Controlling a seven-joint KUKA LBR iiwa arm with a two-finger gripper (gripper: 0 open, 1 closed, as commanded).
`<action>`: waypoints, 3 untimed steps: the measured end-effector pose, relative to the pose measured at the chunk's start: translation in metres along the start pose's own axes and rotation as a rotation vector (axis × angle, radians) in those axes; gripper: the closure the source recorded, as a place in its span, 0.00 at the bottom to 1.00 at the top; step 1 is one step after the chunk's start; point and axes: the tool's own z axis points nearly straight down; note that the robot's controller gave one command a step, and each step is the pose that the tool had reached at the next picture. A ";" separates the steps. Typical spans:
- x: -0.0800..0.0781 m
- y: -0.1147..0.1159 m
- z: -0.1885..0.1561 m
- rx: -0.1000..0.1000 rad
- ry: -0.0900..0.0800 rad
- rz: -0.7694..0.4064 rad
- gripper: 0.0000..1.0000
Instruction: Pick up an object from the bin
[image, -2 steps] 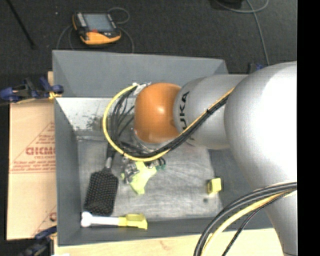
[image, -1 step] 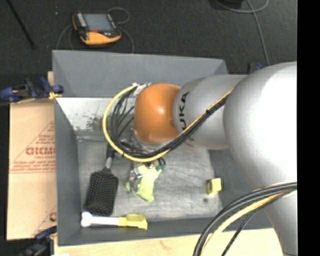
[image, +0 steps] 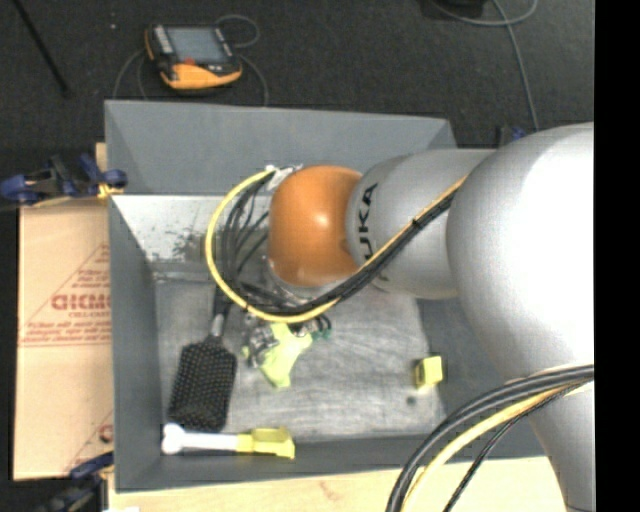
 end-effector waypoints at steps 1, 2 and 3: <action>0.000 0.000 0.001 0.000 -0.001 0.001 0.00; 0.000 0.000 0.000 0.000 0.000 0.001 1.00; 0.000 0.000 0.000 0.000 0.000 0.002 1.00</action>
Offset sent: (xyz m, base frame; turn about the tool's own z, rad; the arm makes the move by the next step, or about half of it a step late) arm 0.0000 0.0000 0.0000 0.0000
